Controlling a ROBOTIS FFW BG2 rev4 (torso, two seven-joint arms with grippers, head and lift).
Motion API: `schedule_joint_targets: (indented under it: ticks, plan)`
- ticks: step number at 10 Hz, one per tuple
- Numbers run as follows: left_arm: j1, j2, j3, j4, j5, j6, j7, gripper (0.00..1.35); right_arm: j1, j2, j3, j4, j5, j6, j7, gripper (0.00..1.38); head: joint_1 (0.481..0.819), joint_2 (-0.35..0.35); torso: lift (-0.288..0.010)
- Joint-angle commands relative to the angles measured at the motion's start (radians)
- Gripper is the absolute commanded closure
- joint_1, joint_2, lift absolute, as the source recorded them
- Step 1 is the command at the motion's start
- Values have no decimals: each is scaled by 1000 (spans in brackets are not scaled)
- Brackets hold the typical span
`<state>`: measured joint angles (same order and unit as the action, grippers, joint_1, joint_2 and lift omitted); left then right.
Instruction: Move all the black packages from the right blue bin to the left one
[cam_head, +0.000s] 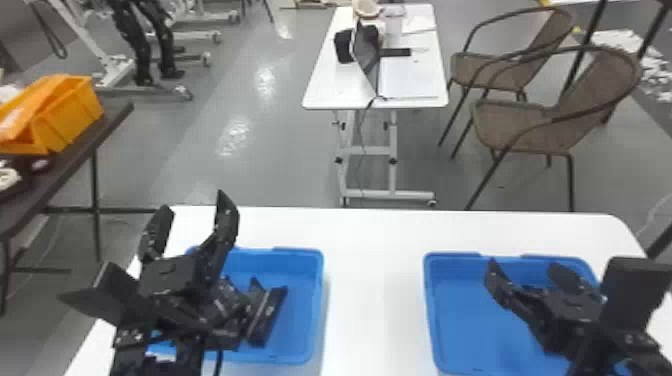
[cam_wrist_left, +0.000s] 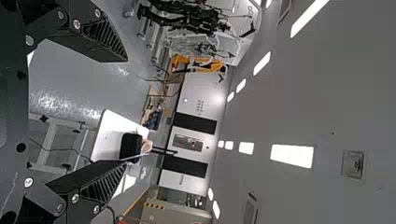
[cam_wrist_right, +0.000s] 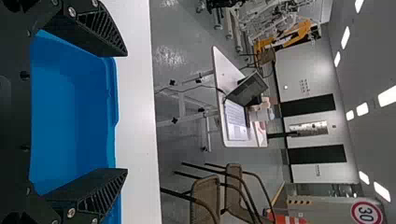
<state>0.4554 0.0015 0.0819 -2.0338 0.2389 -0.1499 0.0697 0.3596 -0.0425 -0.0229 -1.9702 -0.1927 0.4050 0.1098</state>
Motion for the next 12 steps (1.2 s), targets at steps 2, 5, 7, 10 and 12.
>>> schedule_joint_targets:
  ticks: [2,5,7,10,12]
  plan:
    - [0,-4,-8,0,3,3,5,263,13,1,-14,37,-123,-26,-53,134,695,108,-42]
    - [6,-4,-5,0,3,13,5,263,33,1,-17,146,-393,-141,-190,134,695,88,-42]
    - [6,-4,-10,1,3,21,5,263,16,1,-23,137,-396,-152,-257,136,695,70,-42]
    - [3,2,-14,0,7,29,5,263,-42,1,-60,180,-398,-153,-298,134,695,39,-42]
    - [-1,15,-19,1,8,30,4,263,-79,-7,-103,246,-372,-120,-303,134,695,5,-42]
